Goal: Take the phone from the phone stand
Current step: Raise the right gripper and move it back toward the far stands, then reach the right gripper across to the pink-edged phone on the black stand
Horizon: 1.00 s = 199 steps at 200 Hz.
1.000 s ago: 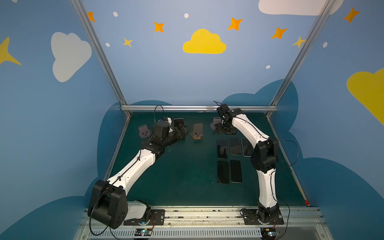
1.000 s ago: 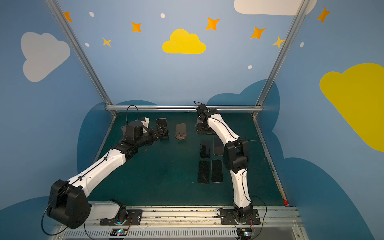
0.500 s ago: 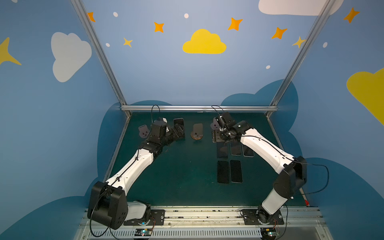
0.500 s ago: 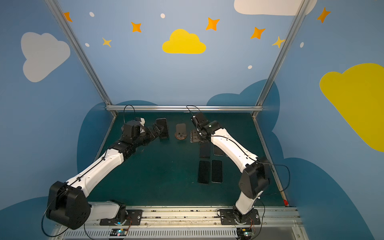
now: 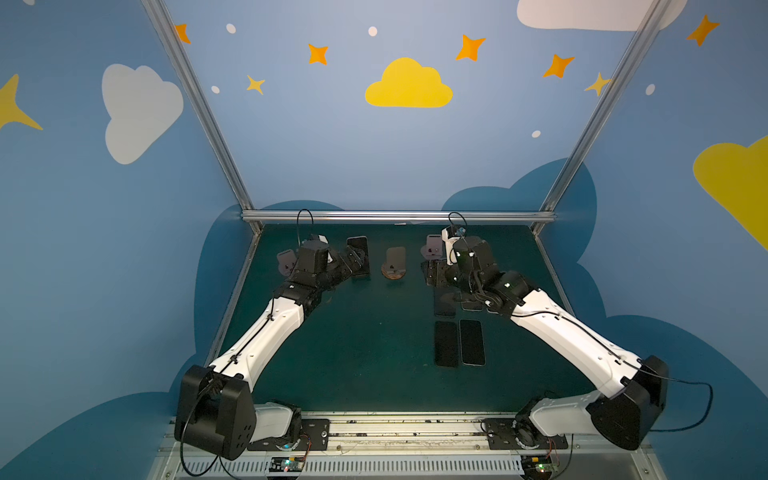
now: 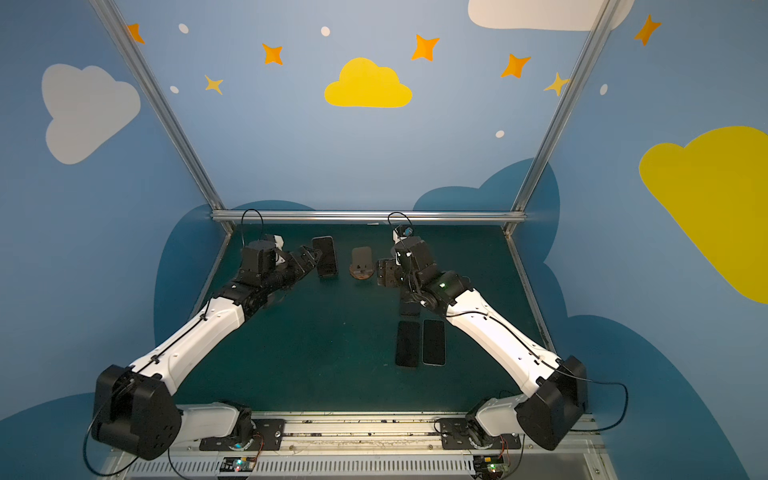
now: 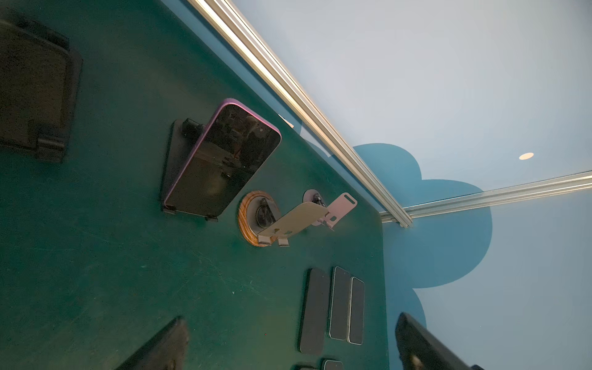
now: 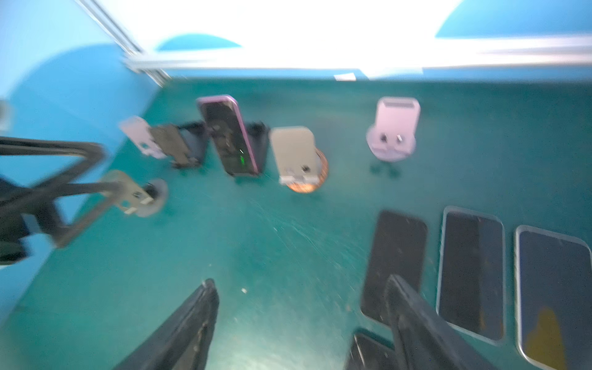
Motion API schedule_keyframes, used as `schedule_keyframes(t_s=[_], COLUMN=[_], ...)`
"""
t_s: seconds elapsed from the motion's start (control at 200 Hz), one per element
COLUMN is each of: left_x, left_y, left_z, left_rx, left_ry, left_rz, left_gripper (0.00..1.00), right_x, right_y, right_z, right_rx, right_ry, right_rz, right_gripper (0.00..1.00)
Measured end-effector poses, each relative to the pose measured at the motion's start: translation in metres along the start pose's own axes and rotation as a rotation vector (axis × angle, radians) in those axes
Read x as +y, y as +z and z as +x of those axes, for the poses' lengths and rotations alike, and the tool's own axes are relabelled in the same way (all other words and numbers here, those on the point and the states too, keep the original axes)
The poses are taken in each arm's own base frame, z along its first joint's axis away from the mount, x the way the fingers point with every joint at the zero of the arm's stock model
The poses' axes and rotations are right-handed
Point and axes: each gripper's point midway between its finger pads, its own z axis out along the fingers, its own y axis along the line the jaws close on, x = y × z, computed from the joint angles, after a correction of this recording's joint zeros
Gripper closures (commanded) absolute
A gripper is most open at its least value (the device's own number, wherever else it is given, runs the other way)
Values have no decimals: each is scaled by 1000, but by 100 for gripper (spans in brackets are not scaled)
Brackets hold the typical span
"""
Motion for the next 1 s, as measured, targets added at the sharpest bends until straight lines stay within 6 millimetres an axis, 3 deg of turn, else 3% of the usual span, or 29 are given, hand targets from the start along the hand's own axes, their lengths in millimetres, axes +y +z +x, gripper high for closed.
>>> schedule_keyframes(t_s=[0.155, 0.441, 0.626, 0.791, 0.996], left_x=[4, 15, 23, 27, 36], left_y=[-1, -2, -4, -11, -22], left_z=[-3, -11, -18, -34, -56], left_rx=[-5, -32, -50, -94, -155], left_ry=[-11, -32, -57, -64, -101], left_rz=[-11, -49, -71, -86, -99], left_gripper=[0, 0, 0, 0, 0], right_x=[22, 65, 92, 116, 129], right_y=[2, 38, 47, 57, 70], right_z=[-1, 18, 9, 6, 10], right_rx=[-23, 49, 37, 26, 27], right_ry=[-25, -102, -116, -131, -144], right_rz=[-51, -101, -138, -149, -138], right_gripper=[17, 14, 14, 13, 10])
